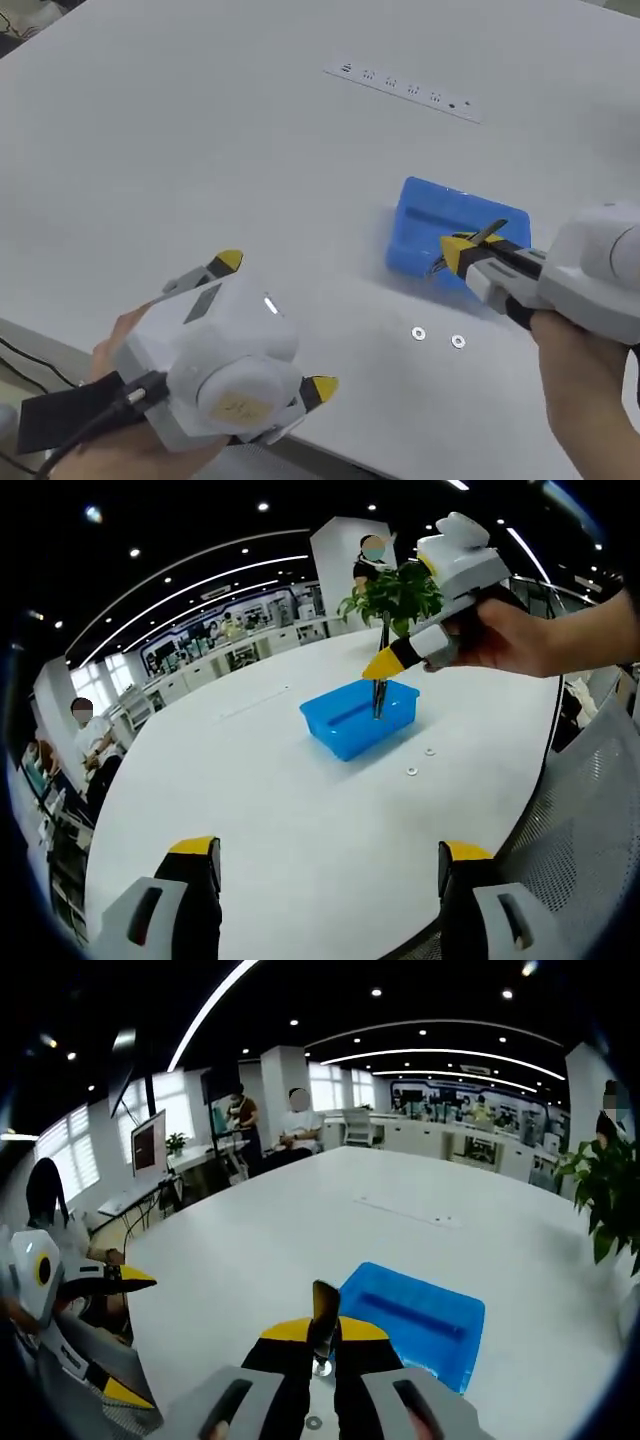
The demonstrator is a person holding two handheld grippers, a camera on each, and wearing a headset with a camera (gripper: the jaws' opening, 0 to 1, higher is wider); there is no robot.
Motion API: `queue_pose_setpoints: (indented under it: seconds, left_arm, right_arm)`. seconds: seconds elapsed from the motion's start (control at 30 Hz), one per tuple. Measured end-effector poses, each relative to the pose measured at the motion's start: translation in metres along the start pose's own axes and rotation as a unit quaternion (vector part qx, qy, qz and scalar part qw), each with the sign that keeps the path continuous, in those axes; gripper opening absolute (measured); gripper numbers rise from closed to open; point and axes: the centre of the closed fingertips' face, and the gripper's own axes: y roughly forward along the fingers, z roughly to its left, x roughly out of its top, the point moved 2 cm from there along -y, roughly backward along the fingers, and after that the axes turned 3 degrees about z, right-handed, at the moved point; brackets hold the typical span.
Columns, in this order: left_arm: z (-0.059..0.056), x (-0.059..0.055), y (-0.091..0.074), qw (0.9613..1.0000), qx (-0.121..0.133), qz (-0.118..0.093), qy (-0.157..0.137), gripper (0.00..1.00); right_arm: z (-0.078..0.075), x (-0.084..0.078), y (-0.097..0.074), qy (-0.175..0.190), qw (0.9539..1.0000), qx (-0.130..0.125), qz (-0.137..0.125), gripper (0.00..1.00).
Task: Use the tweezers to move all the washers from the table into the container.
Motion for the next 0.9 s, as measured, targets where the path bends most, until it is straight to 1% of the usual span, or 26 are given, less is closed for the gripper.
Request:
queue_pose_setpoints:
  seconds: [0.17, 0.33, 0.47, 0.53, 0.6, 0.63, 0.67, 0.7, 0.9]
  left_arm:
    - [0.001, -0.001, 0.000, 1.0000, 0.001, 0.000, 0.000, 0.92]
    - [0.002, -0.003, 0.000, 1.0000, 0.002, 0.001, 0.002, 0.92]
    - [0.002, -0.003, -0.001, 1.0000, 0.002, 0.000, 0.000, 0.92]
    - [0.002, -0.004, 0.000, 1.0000, 0.003, 0.003, 0.001, 0.92]
    - [0.002, -0.005, 0.000, 1.0000, 0.003, 0.004, 0.002, 0.92]
    - [0.002, -0.005, 0.000, 1.0000, 0.002, 0.003, 0.002, 0.92]
    - [0.002, -0.005, 0.000, 1.0000, 0.002, 0.003, 0.002, 0.92]
    - [0.002, -0.005, 0.000, 1.0000, 0.001, 0.004, 0.002, 0.92]
    - [0.002, -0.007, 0.001, 0.9999, 0.003, 0.010, 0.007, 0.92]
  right_arm:
    - [-0.004, 0.008, -0.002, -0.001, 0.9999, -0.007, -0.010, 0.03]
    - [-0.016, 0.016, -0.001, 0.000, 0.9996, -0.021, -0.019, 0.03]
    - [-0.025, 0.018, 0.004, -0.001, 0.9993, -0.033, -0.019, 0.03]
    - [-0.030, 0.017, 0.009, -0.001, 0.9991, -0.038, -0.017, 0.03]
    - [-0.033, 0.012, 0.014, 0.008, 0.9994, -0.034, -0.006, 0.03]
    - [-0.035, 0.009, 0.018, 0.009, 0.9992, -0.038, -0.004, 0.03]
    - [-0.037, 0.006, 0.020, 0.004, 0.9991, -0.042, -0.001, 0.03]
    - [-0.040, 0.001, 0.024, 0.000, 0.9990, -0.043, 0.010, 0.03]
    - [-0.050, -0.015, 0.039, 0.000, 0.9983, -0.049, 0.032, 0.03]
